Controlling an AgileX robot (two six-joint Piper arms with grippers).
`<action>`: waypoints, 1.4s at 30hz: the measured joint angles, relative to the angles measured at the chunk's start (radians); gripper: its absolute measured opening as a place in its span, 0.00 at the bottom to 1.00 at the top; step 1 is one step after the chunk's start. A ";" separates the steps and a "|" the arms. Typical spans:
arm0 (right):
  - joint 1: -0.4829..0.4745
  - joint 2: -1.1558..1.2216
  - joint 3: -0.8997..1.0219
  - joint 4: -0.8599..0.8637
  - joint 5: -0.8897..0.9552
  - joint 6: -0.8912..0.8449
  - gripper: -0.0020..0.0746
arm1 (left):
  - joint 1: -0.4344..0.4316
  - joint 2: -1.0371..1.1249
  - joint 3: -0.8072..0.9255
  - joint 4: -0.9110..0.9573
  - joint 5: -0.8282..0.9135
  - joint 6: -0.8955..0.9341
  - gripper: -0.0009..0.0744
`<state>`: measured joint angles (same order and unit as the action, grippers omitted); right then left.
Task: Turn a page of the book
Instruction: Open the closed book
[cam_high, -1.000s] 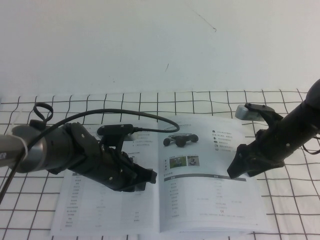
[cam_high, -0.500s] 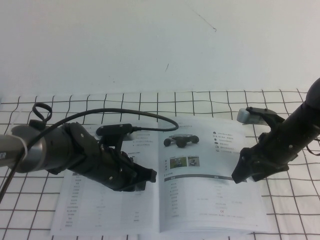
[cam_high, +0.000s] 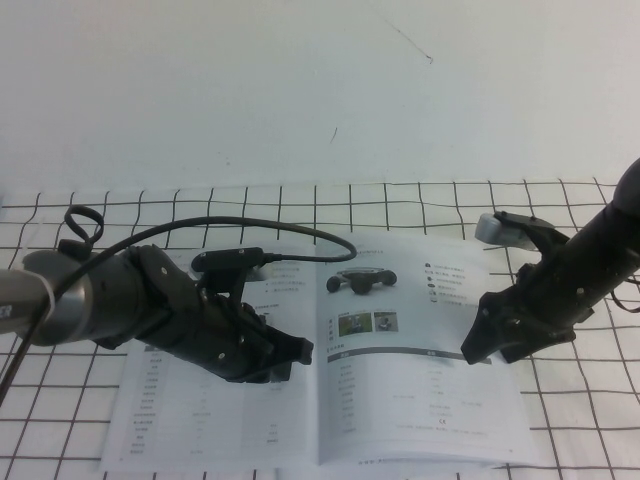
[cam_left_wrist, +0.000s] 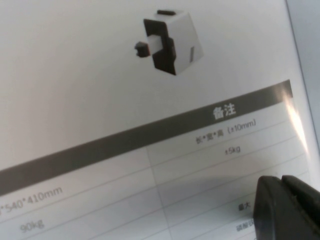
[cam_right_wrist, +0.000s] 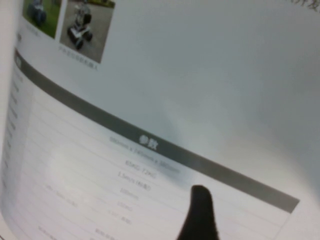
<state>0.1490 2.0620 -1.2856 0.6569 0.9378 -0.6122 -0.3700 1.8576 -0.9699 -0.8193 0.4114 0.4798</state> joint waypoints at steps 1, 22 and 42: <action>0.000 0.002 0.000 0.012 0.002 -0.011 0.72 | 0.000 0.000 0.000 0.000 0.000 0.000 0.01; 0.008 0.003 0.005 0.326 0.065 -0.181 0.72 | 0.000 0.000 0.000 0.000 0.000 0.004 0.01; 0.008 -0.018 -0.059 -0.132 0.062 0.103 0.72 | 0.001 0.000 0.000 -0.003 0.000 0.006 0.01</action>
<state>0.1571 2.0443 -1.3450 0.5253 0.9997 -0.5094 -0.3693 1.8576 -0.9699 -0.8219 0.4114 0.4854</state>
